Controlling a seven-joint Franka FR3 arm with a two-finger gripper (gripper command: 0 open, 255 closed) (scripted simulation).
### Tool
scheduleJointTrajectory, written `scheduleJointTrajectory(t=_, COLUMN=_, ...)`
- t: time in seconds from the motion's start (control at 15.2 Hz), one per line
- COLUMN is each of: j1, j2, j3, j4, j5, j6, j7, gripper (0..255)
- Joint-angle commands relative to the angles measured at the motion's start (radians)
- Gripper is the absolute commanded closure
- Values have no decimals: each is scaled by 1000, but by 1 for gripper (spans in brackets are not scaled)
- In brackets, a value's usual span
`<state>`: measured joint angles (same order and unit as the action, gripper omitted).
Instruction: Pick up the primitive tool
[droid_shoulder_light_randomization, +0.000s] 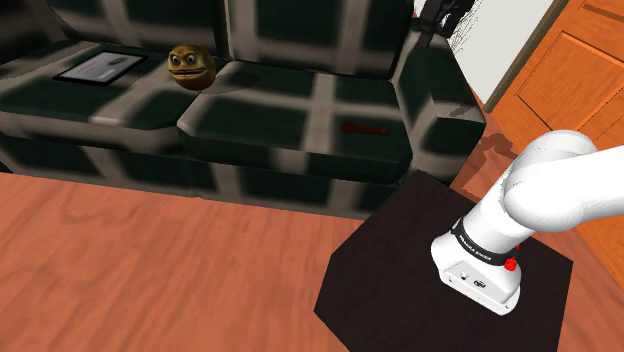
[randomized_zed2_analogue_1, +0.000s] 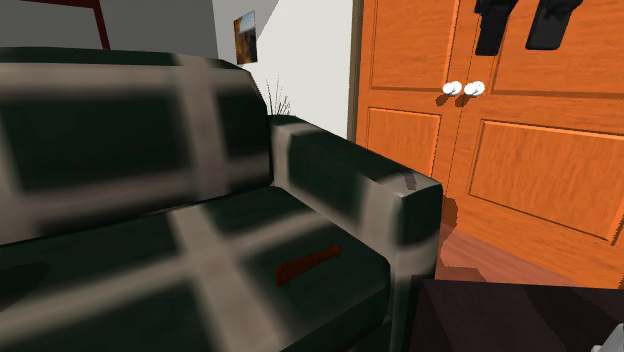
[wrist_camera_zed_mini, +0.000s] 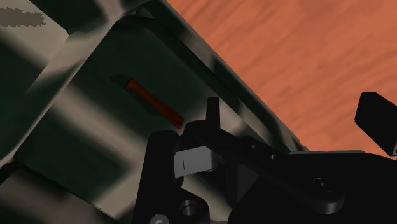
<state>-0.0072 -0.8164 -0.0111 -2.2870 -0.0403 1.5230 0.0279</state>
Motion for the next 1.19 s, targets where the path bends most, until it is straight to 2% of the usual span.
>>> scheduleJointTrajectory(t=0.0, j1=0, j2=0, j3=0, j4=0, j5=0, j6=0, j7=0, gripper=0)
scheduleJointTrajectory(t=0.53, j1=9, j2=70, j3=-173, j4=-147, j5=-76, j6=218, j7=-251, gripper=0)
scheduleJointTrajectory(t=1.12, j1=43, j2=298, j3=-378, j4=-189, j5=-111, j6=480, j7=-545, gripper=0)
